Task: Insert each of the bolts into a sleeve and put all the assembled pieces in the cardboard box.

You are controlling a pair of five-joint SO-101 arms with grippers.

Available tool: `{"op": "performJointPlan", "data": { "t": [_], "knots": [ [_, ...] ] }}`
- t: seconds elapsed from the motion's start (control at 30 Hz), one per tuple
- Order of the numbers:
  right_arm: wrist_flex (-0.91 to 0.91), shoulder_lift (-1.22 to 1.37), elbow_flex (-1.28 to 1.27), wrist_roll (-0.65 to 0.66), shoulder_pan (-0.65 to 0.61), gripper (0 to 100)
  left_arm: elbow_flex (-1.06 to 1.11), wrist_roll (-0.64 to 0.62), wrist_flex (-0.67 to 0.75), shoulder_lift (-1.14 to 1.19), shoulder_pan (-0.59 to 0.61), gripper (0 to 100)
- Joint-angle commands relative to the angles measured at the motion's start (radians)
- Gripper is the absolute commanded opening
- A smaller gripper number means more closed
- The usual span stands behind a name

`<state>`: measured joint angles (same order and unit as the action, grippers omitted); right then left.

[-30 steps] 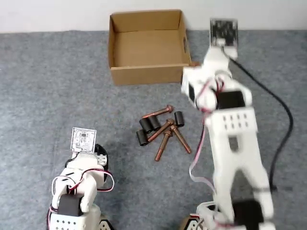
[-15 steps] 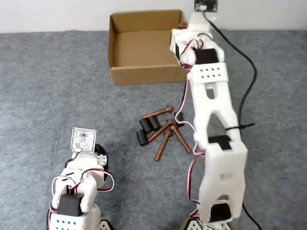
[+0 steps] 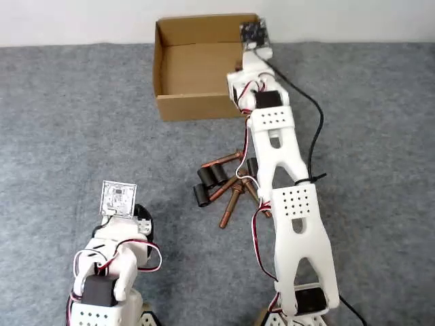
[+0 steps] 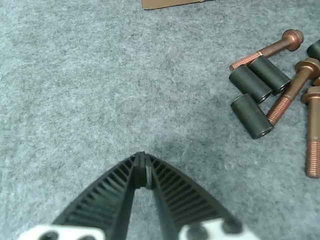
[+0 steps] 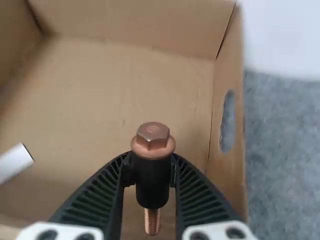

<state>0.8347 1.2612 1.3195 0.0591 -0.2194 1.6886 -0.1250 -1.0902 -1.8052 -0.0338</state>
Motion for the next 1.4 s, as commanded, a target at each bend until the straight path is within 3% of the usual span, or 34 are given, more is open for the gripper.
{"op": "performJointPlan", "data": {
  "t": [0.0, 0.1, 0.17, 0.43, 0.57, 1.13, 1.37],
  "knots": [
    [0.058, -0.012, 0.075, 0.023, -0.013, 4.5, -0.004, 0.009, 0.011, -0.003, 0.008, 0],
    [0.116, -0.012, 0.077, 0.020, -0.013, 14.7, -0.004, 0.009, 0.011, -0.003, 0.008, 0],
    [0.143, -0.013, 0.080, 0.020, -0.016, 16.5, -0.004, 0.009, 0.011, -0.003, 0.008, 0],
    [0.159, -0.058, 0.124, 0.020, -0.038, 7.2, -0.004, 0.009, 0.011, -0.003, 0.038, 0],
    [0.262, -0.117, 0.186, 0.020, -0.056, 0.9, -0.004, 0.009, 0.023, -0.003, 0.054, 0],
    [0.928, -0.242, 0.338, 0.011, -0.068, 1.2, -0.004, 0.009, 0.026, -0.003, 0.055, 0],
    [0.964, -0.271, 0.255, -0.075, -0.065, 4.0, -0.004, 0.009, 0.026, -0.003, 0.055, 0]
  ]
}}
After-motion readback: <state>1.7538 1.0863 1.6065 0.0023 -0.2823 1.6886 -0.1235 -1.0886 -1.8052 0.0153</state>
